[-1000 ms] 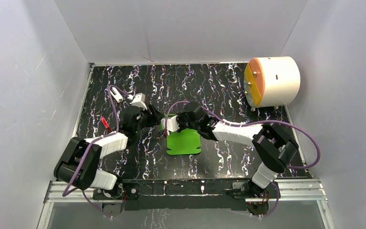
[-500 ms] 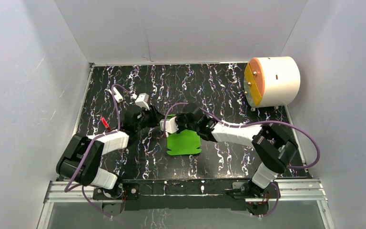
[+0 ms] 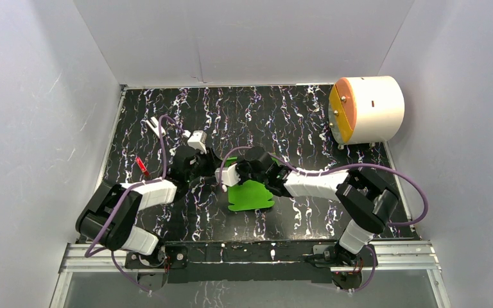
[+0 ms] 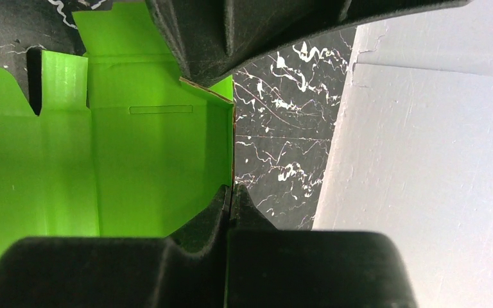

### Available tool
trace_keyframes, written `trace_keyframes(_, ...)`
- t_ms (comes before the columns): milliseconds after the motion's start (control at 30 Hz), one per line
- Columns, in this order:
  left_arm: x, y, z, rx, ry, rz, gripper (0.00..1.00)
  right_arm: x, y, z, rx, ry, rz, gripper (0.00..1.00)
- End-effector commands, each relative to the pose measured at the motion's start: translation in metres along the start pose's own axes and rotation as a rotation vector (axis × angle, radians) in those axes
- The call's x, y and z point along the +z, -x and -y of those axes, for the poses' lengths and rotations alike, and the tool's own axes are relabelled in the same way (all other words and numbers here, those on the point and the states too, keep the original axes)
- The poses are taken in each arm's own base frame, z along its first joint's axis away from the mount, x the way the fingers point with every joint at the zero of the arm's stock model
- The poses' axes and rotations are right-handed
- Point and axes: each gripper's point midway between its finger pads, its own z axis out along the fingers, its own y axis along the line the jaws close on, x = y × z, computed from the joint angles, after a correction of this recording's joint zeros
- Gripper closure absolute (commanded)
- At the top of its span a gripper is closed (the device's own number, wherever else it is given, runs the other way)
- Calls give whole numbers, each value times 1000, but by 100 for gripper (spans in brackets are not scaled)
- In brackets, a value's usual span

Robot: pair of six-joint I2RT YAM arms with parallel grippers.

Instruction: Fold the paper box

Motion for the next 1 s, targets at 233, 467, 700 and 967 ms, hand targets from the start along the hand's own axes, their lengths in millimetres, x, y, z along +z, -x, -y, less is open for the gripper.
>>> trace_keyframes(233,-19,12,44,11,-118,69,75,5,11,23,-34,-140,45,100)
trace_keyframes(467,-13,-1,44,25,-114,37,78,8,12,19,-35,-133,55,100)
trace_keyframes(700,-10,-14,39,61,-81,19,79,4,9,14,-33,-156,61,100)
trace_keyframes(967,-11,-2,41,96,-57,78,84,-8,12,22,-27,-268,103,100)
